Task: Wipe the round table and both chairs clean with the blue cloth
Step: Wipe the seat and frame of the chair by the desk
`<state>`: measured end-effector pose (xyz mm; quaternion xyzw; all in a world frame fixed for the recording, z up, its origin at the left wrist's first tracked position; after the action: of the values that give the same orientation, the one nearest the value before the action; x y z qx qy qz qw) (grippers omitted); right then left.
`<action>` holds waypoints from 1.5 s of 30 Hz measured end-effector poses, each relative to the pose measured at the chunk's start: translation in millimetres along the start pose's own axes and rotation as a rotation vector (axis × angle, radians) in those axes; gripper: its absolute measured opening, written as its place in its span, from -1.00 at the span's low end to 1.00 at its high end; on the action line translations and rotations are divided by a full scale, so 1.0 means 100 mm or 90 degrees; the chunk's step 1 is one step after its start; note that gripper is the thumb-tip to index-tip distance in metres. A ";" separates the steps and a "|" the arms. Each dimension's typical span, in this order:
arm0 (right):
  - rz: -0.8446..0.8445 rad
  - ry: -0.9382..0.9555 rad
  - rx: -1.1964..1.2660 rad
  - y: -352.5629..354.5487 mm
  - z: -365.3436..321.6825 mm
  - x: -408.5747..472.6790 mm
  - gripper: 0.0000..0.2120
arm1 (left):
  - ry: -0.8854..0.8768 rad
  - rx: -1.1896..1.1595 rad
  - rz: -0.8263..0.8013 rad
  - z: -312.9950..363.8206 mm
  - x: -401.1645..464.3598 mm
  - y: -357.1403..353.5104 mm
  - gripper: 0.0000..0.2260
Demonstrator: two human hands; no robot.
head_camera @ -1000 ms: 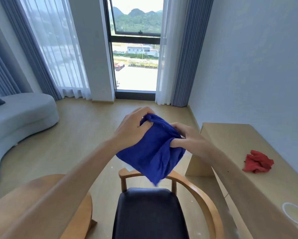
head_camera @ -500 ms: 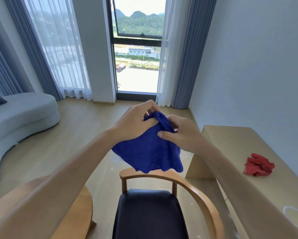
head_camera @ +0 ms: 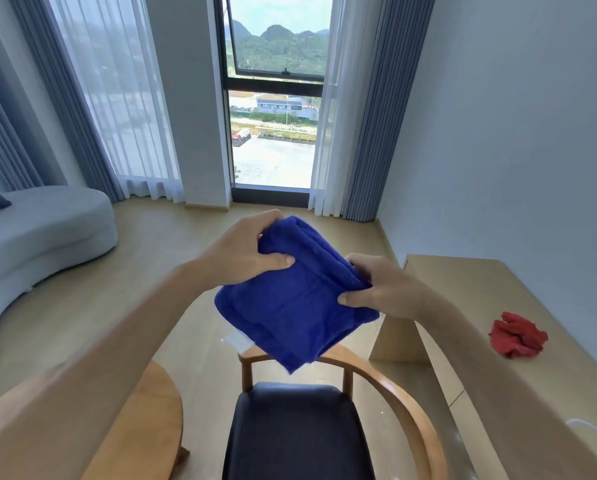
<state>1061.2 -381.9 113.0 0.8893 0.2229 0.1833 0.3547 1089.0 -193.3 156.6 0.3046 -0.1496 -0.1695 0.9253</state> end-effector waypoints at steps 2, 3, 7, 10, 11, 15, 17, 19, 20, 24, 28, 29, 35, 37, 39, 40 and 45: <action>0.033 0.016 0.017 0.14 -0.04 -0.01 -0.78 | 0.025 0.025 0.005 -0.13 -0.01 0.06 -0.82; 0.041 0.022 0.024 0.20 -0.07 -0.01 -0.78 | 0.045 0.011 0.008 -0.19 -0.02 0.08 -0.82; 0.059 0.038 0.051 0.27 -0.13 -0.02 -0.82 | 0.088 -0.088 -0.026 -0.33 -0.07 0.05 -0.82; 0.052 0.031 0.064 0.25 -0.12 -0.05 -0.79 | 0.085 0.011 0.008 -0.35 -0.09 0.03 -0.90; 0.048 0.026 0.065 0.24 -0.11 -0.05 -0.78 | 0.084 0.043 0.018 -0.35 -0.10 0.01 -0.90; 0.027 0.020 0.045 0.18 -0.09 -0.04 -0.82 | 0.078 0.055 0.018 -0.34 -0.13 -0.05 -0.84; 0.022 0.013 0.031 0.15 -0.07 -0.06 -0.84 | 0.090 0.052 0.004 -0.38 -0.14 -0.10 -0.82; 0.018 0.017 0.015 0.14 -0.10 -0.04 -0.83 | 0.111 0.035 -0.003 -0.43 -0.14 -0.12 -0.83; 0.018 0.014 0.013 0.14 -0.11 -0.04 -0.81 | 0.122 0.024 -0.013 -0.46 -0.15 -0.13 -0.83; 0.039 0.005 0.024 0.18 -0.16 -0.02 -0.77 | 0.154 0.029 -0.017 -0.52 -0.09 -0.16 -0.80; 0.076 -0.006 0.027 0.13 -0.21 0.01 -0.82 | 0.248 0.153 0.203 -0.49 -0.10 -0.09 -0.77; 0.078 -0.006 0.019 0.10 -0.21 0.02 -0.83 | 0.282 0.132 0.226 -0.48 -0.13 -0.10 -0.76; 0.055 -0.003 -0.023 -0.03 -0.27 0.06 -0.83 | 0.456 -0.295 -0.114 -0.24 -0.19 -0.74 -0.63; 0.052 -0.036 0.046 -0.01 -0.26 0.04 -0.79 | 0.437 -0.295 -0.087 -0.19 -0.17 -0.73 -0.81; 0.047 -0.060 0.130 0.01 -0.26 0.02 -0.76 | 0.428 -0.323 -0.065 -0.19 -0.15 -0.72 -0.87; 0.049 -0.058 0.136 0.02 -0.27 0.01 -0.76 | 0.425 -0.328 -0.055 -0.19 -0.14 -0.71 -0.86; 0.109 -0.075 0.072 0.18 -0.23 -0.04 -0.86 | 0.397 -0.258 -0.048 -0.22 -0.13 -0.57 -0.87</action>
<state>1051.1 -382.6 140.7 0.9330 0.1349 0.1473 0.2993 1073.3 -220.2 102.1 0.1578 0.1873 -0.1287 0.9610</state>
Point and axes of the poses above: each hand's wrist, its own x-axis towards the middle knuckle, its own y-axis out of the back of the hand, z = x × y, the point moved 7 cm from there along x, towards the middle knuckle, and after that the axes turned 12 degrees about y, right-handed, at the moved point
